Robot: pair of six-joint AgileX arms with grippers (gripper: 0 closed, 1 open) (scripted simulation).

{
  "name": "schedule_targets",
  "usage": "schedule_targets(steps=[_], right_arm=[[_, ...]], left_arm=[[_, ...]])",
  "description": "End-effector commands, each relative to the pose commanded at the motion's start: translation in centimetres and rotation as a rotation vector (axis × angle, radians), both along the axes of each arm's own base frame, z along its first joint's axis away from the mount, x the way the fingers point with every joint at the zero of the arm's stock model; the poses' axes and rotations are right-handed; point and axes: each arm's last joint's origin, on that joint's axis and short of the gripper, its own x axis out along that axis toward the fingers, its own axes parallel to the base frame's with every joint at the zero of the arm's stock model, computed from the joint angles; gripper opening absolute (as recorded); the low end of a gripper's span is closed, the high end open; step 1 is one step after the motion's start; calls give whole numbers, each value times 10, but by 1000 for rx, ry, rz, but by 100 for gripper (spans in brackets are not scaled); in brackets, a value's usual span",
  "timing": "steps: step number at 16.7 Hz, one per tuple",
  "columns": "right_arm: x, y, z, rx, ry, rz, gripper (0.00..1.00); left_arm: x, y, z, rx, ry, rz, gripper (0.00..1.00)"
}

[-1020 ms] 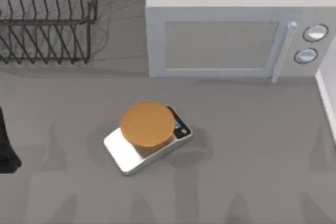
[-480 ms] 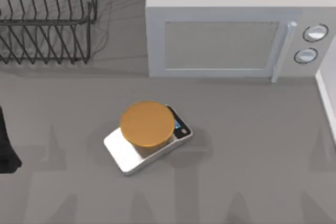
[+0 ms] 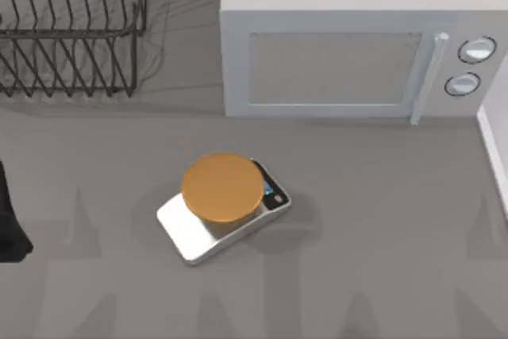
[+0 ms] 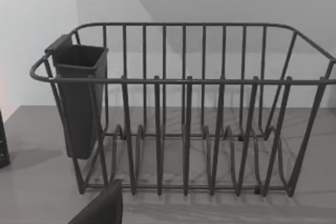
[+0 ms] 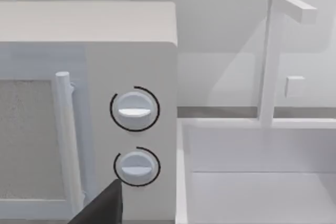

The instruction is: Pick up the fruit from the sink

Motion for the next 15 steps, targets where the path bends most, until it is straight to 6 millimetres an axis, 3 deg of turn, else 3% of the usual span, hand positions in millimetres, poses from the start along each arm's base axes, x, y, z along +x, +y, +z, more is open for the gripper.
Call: schedule_targets(steps=[8, 12, 15], right_arm=[[0, -1, 5, -7, 23, -7, 100], [7, -5, 32, -43, 171, -45, 100], [26, -12, 57, -75, 369, -78, 100]], left_arm=[[0, 0, 0, 0, 0, 0, 100], [0, 0, 0, 0, 0, 0, 100], [0, 0, 0, 0, 0, 0, 100]])
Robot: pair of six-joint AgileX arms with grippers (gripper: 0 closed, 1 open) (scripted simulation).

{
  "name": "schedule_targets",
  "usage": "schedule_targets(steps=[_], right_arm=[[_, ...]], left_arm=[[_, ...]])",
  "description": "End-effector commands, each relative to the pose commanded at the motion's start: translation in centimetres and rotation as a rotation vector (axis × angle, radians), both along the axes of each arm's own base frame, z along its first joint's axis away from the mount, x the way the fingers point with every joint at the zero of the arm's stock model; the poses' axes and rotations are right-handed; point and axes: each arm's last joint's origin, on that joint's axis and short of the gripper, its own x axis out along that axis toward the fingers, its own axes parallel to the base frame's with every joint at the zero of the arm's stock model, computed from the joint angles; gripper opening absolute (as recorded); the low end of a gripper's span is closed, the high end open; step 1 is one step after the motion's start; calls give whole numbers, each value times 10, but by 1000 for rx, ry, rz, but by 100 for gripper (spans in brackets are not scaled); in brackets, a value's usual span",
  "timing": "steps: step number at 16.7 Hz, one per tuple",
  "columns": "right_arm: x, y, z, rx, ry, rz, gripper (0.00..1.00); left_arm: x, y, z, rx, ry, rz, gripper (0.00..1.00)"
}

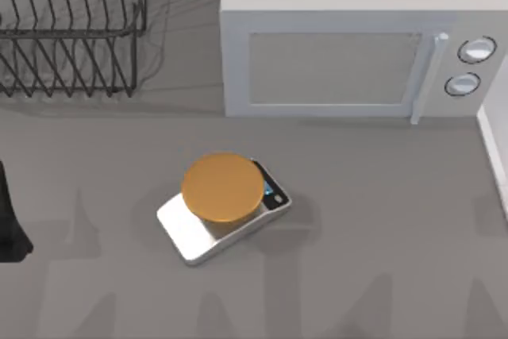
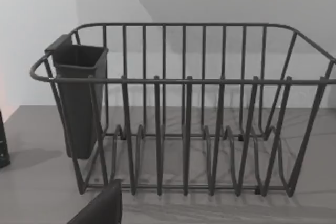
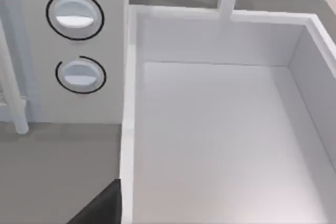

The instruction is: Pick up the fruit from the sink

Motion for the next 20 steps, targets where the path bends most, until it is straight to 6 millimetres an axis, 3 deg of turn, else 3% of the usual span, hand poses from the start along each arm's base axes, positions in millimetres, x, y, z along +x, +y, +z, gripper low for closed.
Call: schedule_targets(steps=[3, 6, 9, 12, 16, 20], right_arm=[[35, -12, 19, -17, 245, -30, 100], [81, -31, 24, -13, 508, -46, 100], [129, -55, 11, 14, 761, -46, 100], [168, -80, -16, 56, 975, -34, 100], [198, -104, -48, 106, 1154, -13, 100], [205, -111, -58, 121, 1199, -6, 100]], left_arm=[[0, 0, 0, 0, 0, 0, 100], [0, 0, 0, 0, 0, 0, 100], [0, 0, 0, 0, 0, 0, 100], [0, 0, 0, 0, 0, 0, 100], [0, 0, 0, 0, 0, 0, 100], [0, 0, 0, 0, 0, 0, 100]])
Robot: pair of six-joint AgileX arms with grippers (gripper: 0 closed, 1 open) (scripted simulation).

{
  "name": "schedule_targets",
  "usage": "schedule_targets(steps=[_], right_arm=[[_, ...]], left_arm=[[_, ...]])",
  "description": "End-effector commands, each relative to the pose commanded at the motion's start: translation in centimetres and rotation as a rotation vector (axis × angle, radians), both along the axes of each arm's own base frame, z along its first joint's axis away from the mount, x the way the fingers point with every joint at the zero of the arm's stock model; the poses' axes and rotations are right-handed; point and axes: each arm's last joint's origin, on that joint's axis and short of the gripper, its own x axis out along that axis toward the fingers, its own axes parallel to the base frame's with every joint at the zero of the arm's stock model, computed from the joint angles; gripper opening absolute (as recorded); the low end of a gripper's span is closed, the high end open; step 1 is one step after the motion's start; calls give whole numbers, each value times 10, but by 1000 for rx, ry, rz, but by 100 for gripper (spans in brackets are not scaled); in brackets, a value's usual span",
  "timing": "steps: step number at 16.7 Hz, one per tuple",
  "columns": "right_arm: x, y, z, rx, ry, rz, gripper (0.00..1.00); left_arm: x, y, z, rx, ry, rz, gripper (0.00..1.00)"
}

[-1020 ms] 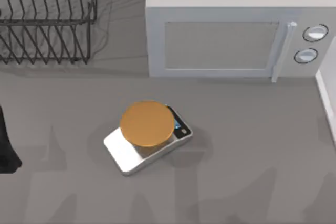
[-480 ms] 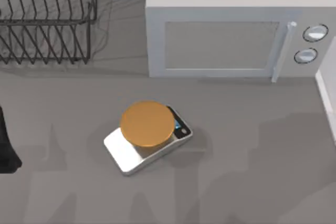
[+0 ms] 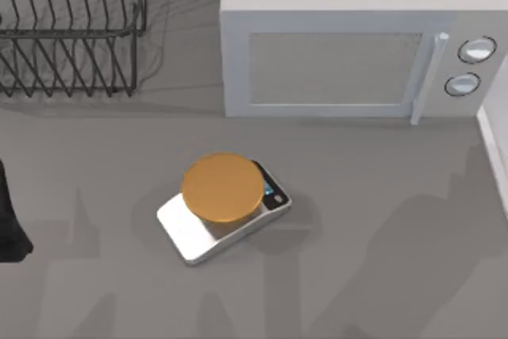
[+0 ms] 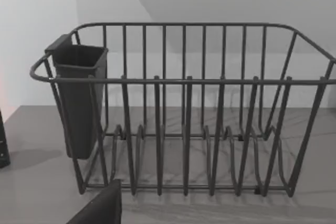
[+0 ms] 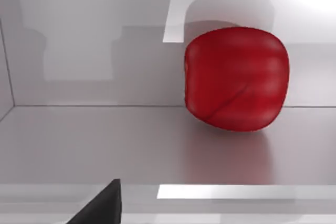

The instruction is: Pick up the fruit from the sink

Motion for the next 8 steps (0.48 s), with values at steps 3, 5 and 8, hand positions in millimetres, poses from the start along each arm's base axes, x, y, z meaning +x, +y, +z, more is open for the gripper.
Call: schedule_targets(steps=[3, 5, 8], right_arm=[[0, 2, 0, -1, -2, 4, 100], [1, 2, -6, 1, 3, 4, 100], [6, -1, -38, 4, 11, 3, 100]], left_arm=[[0, 0, 0, 0, 0, 0, 100], [0, 0, 0, 0, 0, 0, 100], [0, 0, 0, 0, 0, 0, 100]])
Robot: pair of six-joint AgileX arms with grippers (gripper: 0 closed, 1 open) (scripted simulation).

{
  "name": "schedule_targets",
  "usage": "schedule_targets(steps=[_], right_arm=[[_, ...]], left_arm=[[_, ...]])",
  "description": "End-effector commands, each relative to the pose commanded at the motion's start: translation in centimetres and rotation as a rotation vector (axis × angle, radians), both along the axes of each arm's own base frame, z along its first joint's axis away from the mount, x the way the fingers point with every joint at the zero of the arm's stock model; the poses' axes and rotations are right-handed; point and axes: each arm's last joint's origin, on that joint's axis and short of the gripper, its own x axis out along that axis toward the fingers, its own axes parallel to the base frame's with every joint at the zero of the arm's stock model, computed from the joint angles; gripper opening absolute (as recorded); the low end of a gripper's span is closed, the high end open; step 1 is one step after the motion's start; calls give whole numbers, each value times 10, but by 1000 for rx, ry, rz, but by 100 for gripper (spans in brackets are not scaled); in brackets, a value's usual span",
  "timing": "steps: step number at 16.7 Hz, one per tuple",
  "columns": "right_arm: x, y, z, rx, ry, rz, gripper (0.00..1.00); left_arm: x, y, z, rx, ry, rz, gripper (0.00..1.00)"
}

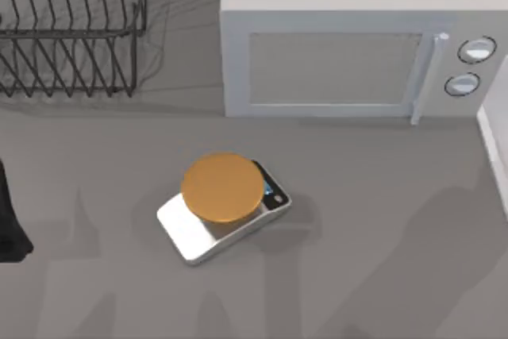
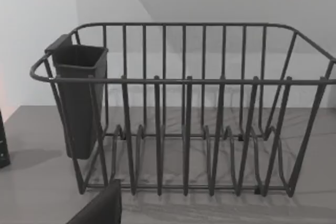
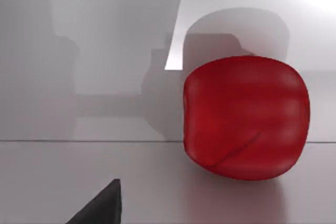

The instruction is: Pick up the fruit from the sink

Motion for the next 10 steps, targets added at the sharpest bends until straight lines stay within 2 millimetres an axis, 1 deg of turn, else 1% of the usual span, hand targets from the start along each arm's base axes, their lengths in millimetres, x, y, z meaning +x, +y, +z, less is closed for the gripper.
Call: schedule_targets(steps=[3, 6, 8, 10], right_arm=[[5, -2, -48, -8, -22, -1, 100], [1, -1, -92, -10, -29, -2, 100], [-4, 0, -111, -6, -17, -3, 100], [-6, 1, -117, -4, -11, -3, 100]], left_arm=[[0, 0, 0, 0, 0, 0, 100], [0, 0, 0, 0, 0, 0, 100], [0, 0, 0, 0, 0, 0, 100], [0, 0, 0, 0, 0, 0, 100]])
